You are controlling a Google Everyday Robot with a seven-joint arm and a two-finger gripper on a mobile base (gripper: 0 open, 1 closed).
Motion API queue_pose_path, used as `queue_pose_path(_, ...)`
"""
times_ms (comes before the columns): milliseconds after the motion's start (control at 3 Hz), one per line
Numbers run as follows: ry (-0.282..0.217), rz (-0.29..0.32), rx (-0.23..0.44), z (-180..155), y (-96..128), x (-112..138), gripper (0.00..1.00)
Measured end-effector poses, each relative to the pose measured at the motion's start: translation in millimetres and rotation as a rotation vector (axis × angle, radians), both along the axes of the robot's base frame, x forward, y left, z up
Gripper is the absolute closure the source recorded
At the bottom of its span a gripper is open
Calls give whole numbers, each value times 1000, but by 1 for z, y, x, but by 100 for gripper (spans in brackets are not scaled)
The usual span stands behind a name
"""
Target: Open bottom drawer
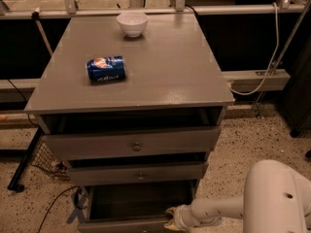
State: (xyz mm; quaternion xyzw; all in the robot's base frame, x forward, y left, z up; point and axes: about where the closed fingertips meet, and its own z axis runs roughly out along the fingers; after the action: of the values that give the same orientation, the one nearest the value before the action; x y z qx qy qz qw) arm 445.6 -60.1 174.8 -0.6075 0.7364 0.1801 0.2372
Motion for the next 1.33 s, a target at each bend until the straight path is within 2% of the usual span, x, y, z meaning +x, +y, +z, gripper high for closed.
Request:
queue_pose_path(333,2,2,1,-1,1,-1,82)
queue_pose_path(1333,5,3,3,-2,3,-2,12)
